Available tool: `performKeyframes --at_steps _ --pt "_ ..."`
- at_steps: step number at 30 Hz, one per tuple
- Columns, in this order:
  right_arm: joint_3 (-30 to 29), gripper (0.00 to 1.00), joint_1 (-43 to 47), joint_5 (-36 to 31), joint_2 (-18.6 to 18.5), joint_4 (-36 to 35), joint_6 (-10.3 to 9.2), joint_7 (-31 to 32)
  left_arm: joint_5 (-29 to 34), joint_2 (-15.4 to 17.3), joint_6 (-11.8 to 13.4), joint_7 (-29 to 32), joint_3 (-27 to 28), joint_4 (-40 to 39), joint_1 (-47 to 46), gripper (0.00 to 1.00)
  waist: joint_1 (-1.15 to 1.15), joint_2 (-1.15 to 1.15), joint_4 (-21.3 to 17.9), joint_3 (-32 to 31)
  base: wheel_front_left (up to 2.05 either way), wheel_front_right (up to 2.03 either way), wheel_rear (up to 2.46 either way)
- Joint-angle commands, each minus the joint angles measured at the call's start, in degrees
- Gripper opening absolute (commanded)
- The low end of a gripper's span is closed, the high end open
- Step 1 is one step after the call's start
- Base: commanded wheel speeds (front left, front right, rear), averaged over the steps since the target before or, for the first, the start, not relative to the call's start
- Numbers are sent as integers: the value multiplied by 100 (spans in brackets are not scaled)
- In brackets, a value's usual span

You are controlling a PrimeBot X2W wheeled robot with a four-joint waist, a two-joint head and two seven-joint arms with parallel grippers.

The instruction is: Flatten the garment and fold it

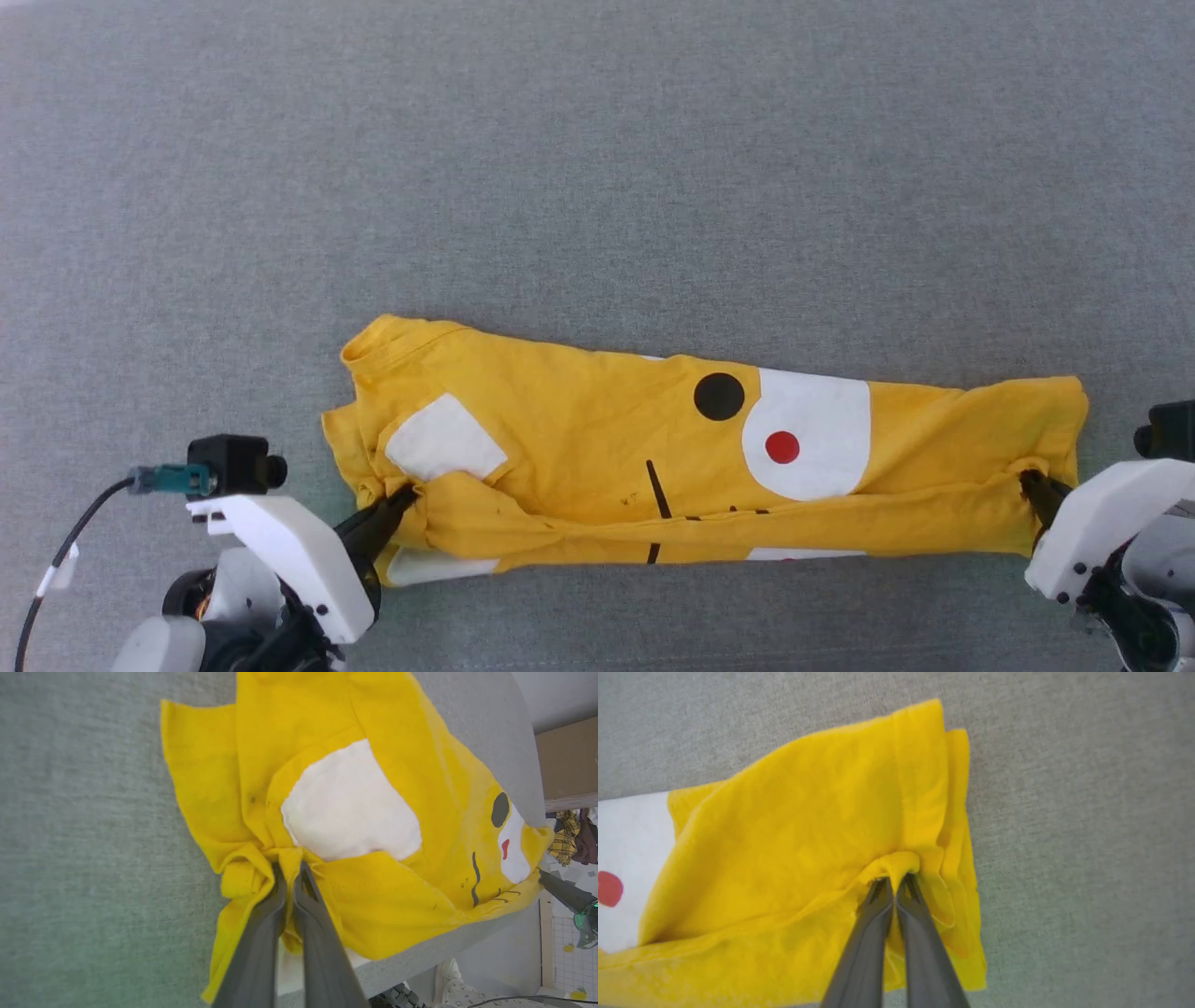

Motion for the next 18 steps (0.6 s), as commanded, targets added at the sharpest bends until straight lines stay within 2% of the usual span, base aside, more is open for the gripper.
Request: performKeyframes --at_steps 1,2,3,4,5,6,7,8,18 --pt "39 2 -134 -71 15 136 -10 -41 59 -47 20 -14 -58 205 -147 0 0 0 -13 34 0 0 0" --pt "60 16 -169 -83 16 206 -10 -36 50 -70 18 -16 -69 282 -190 0 0 0 -15 40 0 0 0" --pt "76 37 -195 -81 16 262 -10 -24 48 -88 14 -25 -79 344 -227 0 0 0 -16 42 0 0 0" --pt "73 68 -215 -69 16 296 -10 -10 51 -100 8 -35 -91 386 -253 7 0 0 -17 40 0 0 0" --pt "53 100 -227 -55 16 309 -10 8 17 -131 -3 -42 -92 405 -266 24 0 0 -15 34 0 0 0" --pt "32 100 -228 -40 16 302 -10 39 -32 -162 -14 -45 -84 404 -269 41 0 0 -12 25 0 0 0" --pt "19 100 -217 -31 16 281 -10 84 -61 -172 -31 -48 -79 386 -263 78 0 0 -9 13 0 0 0" --pt "7 100 -201 -22 15 244 -10 134 -88 -177 -41 -49 -71 360 -248 100 0 0 -7 0 0 0 0" --pt "-171 100 161 211 -27 -578 -10 859 -13 -110 70 -294 79 -209 208 100 0 0 -1 -335 0 0 0"
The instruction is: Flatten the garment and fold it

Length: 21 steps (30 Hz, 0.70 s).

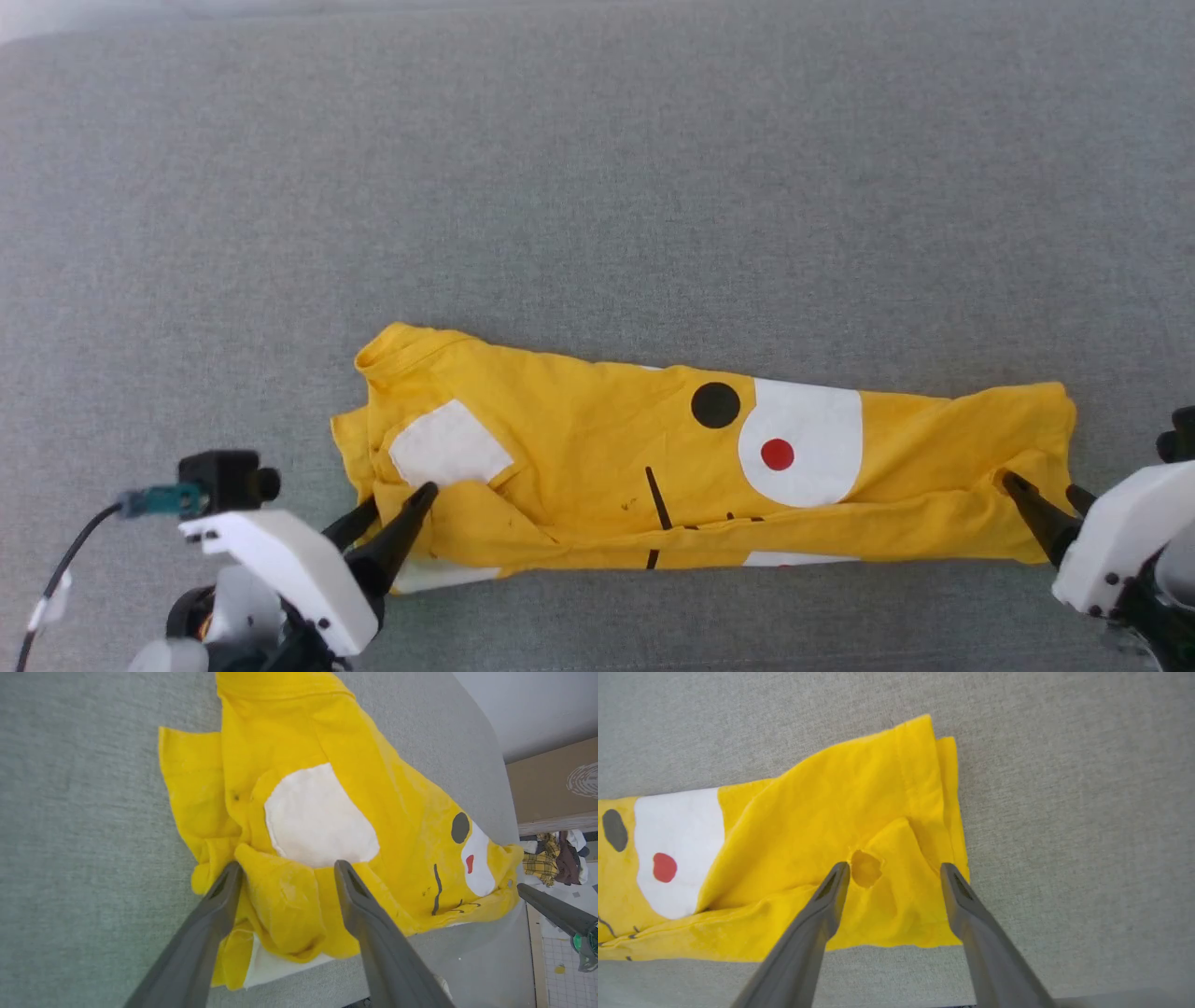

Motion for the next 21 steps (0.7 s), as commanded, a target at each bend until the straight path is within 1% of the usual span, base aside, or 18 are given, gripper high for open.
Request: performKeyframes --at_steps 1,3,5,7,10,11,13,18,19,21 --pt "-38 100 111 94 -9 -243 -11 149 90 59 82 -124 81 -206 186 100 -1 0 -3 -145 0 0 0" --pt "-105 100 180 138 -10 -493 -11 224 192 84 137 -280 155 -446 310 100 -1 0 7 -214 0 0 0" --pt "-205 100 214 143 -8 -757 -11 164 391 104 211 -561 265 -688 402 100 -1 0 19 -262 0 0 0" --pt "-378 100 183 103 1 -992 -11 -108 623 43 340 -1010 449 -892 451 100 -1 0 28 -299 0 0 0" --pt "-559 100 110 -34 18 -1186 -11 -767 1016 -45 425 -1718 614 -1090 498 100 -1 0 51 -338 0 0 0" --pt "-559 100 110 -34 18 -1186 -11 -767 1016 -45 425 -1718 614 -1090 498 100 -1 0 51 -338 0 0 0" --pt "-572 100 115 -139 26 -1192 -11 -1204 1286 -139 496 -2261 731 -1140 516 100 -1 0 59 -360 0 0 0" --pt "-485 100 203 -261 33 -955 -11 -2203 1958 -432 567 -3923 970 -1160 562 100 -1 0 62 -392 0 0 0" --pt "-464 100 234 -274 33 -880 -11 -2358 2082 -491 569 -4149 984 -1140 593 100 -1 0 60 -393 0 0 0" --pt "-411 100 298 -322 34 -723 -11 -2608 2433 -557 557 -4364 990 -1129 646 100 -1 0 66 -386 0 0 0"
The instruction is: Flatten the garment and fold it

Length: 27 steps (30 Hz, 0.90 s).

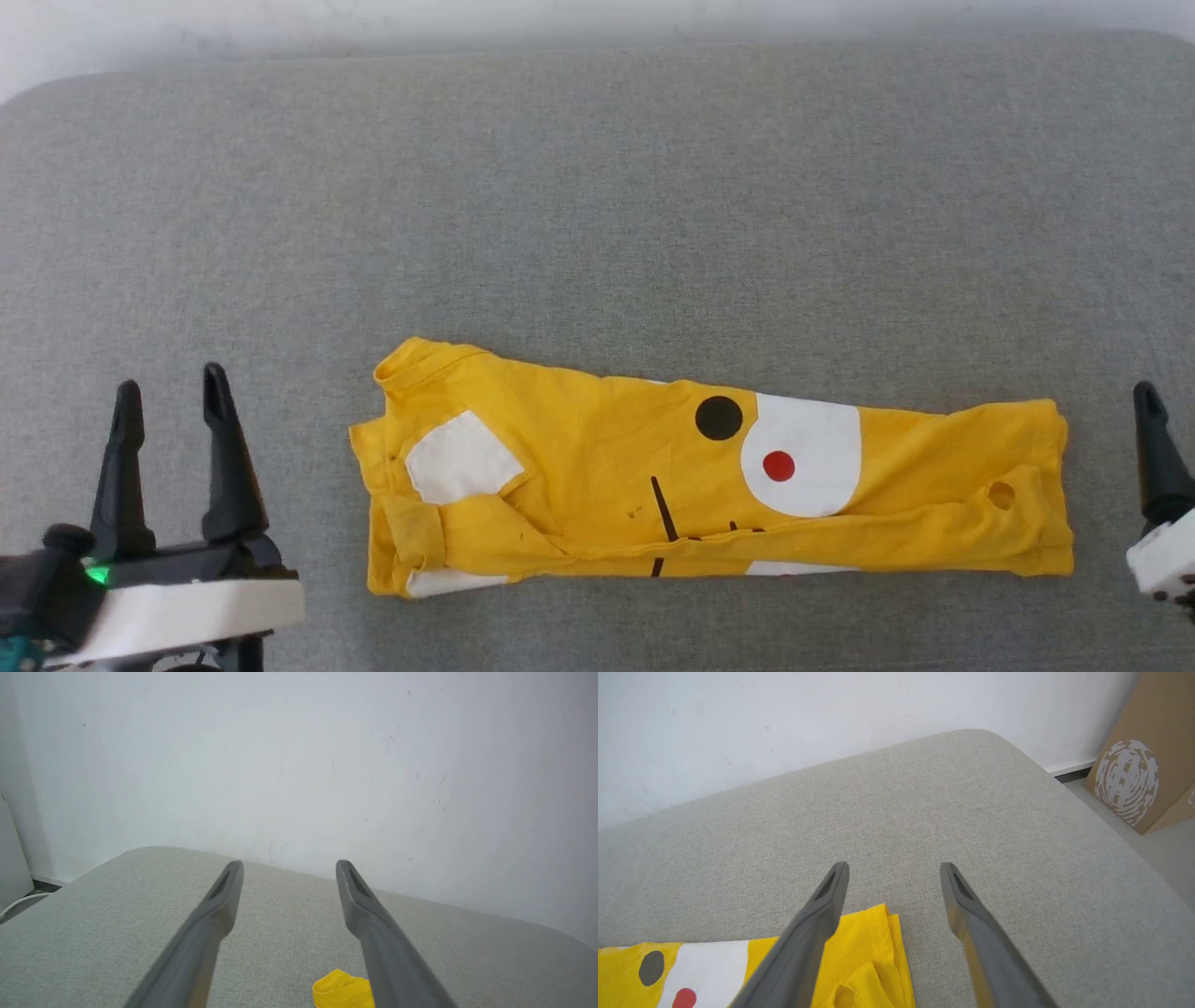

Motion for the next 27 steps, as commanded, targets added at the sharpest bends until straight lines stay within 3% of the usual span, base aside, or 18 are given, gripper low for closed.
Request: performKeyframes --at_steps 1,8,16,24,25,26,27 --pt "31 100 70 -25 17 128 -10 -139 230 -76 -11 -70 19 -1 84 100 0 0 11 16 0 0 0" --pt "65 100 158 -90 17 787 -10 -238 1077 -497 -397 -103 48 -183 72 100 0 0 122 170 0 0 0" --pt "83 100 -34 -291 18 1270 -10 304 1267 -784 -846 -104 305 -116 -92 100 0 0 279 384 0 0 0" --pt "102 100 -383 -379 -79 1932 -10 552 1392 -901 -1112 -104 374 9 -248 100 0 0 409 531 0 0 0" --pt "97 96 -421 -362 -78 2021 -10 613 1414 -907 -1136 -105 363 33 -261 100 0 0 422 532 0 0 0" --pt "94 47 -456 -351 -79 2079 -10 653 1435 -911 -1159 -105 346 71 -264 100 0 0 432 529 0 0 0" --pt "74 32 -491 -345 -78 2118 -10 684 1462 -912 -1181 -105 321 117 -263 100 0 0 441 523 0 0 0"
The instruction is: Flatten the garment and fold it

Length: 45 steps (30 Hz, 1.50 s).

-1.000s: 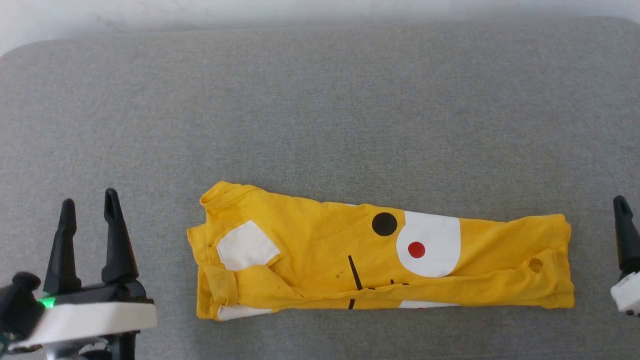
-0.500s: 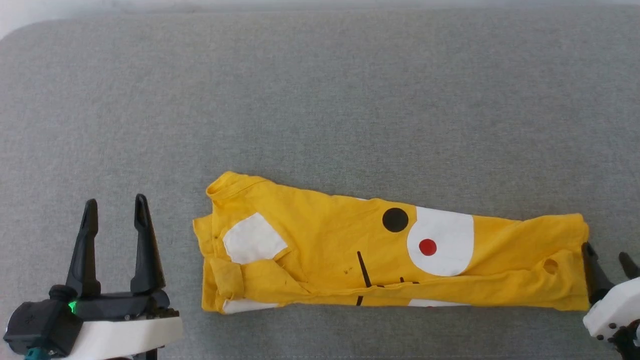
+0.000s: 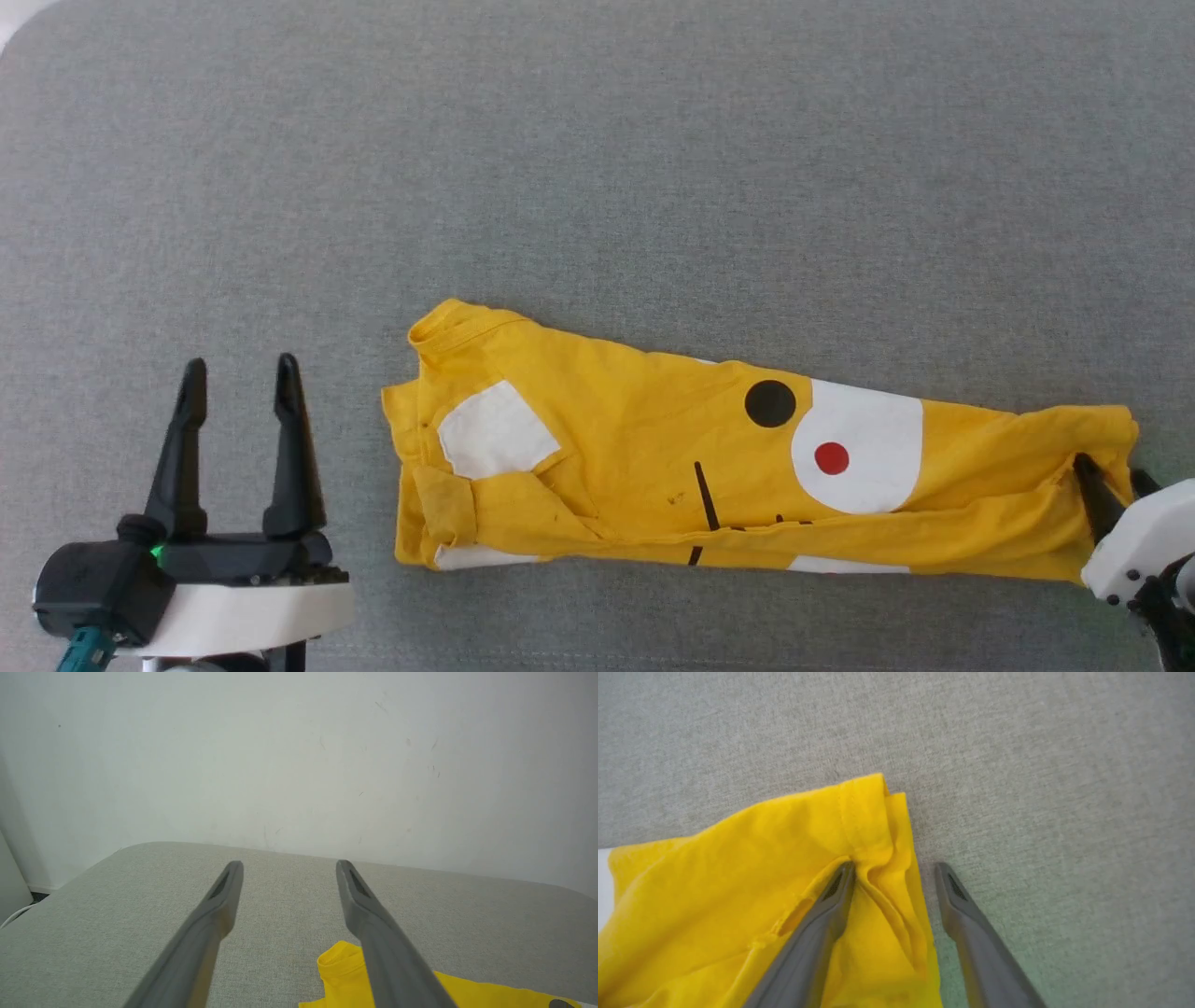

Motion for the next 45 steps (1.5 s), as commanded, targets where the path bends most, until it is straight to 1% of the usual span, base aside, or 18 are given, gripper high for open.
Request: performKeyframes --at_steps 1,2,7,16,23,26,28,31,35,40,41,45 --pt "21 2 -76 5 41 185 -10 127 79 -13 -65 -27 -25 69 -108 100 0 0 22 -7 0 0 0" --pt "10 0 -99 2 29 195 -10 162 91 -17 -79 -27 -35 91 -116 100 0 0 28 -12 0 0 0" --pt "-95 0 -216 -49 -78 88 -10 228 150 -29 -131 -27 -92 211 -133 100 0 0 23 -45 0 0 0" --pt "-471 0 -478 -283 -447 -115 -10 270 255 -4 -179 -27 -157 448 -60 100 0 0 -88 -188 0 0 0" --pt "-856 0 -737 -604 -787 7 -10 326 323 96 -200 -27 -286 699 -13 100 0 0 -156 -304 0 0 0" --pt "-834 0 -773 -653 -889 76 -10 310 358 106 -201 -27 -314 779 -16 100 0 0 -165 -373 0 0 0" --pt "-693 0 -763 -576 -874 57 -10 345 365 103 -200 -27 -328 834 -6 100 0 0 -171 -426 0 0 0" --pt "-339 0 -701 -286 -773 -103 -10 533 370 95 -196 -27 -350 902 13 100 0 0 -178 -520 0 0 0" --pt "232 0 -560 235 -625 -580 -10 969 393 83 -179 -27 -375 977 78 100 0 0 -193 -661 0 0 0" --pt "957 0 -402 737 -398 -1294 -10 1577 407 76 -154 -27 -374 1012 149 100 0 0 -190 -765 0 0 0" --pt "957 0 -402 737 -398 -1294 -10 1577 407 76 -154 -27 -374 1012 149 100 0 0 -190 -765 0 0 0" --pt "1601 0 -420 1024 -174 -1722 -10 1935 387 76 -141 -27 -352 1012 174 100 0 0 -172 -797 0 0 0"
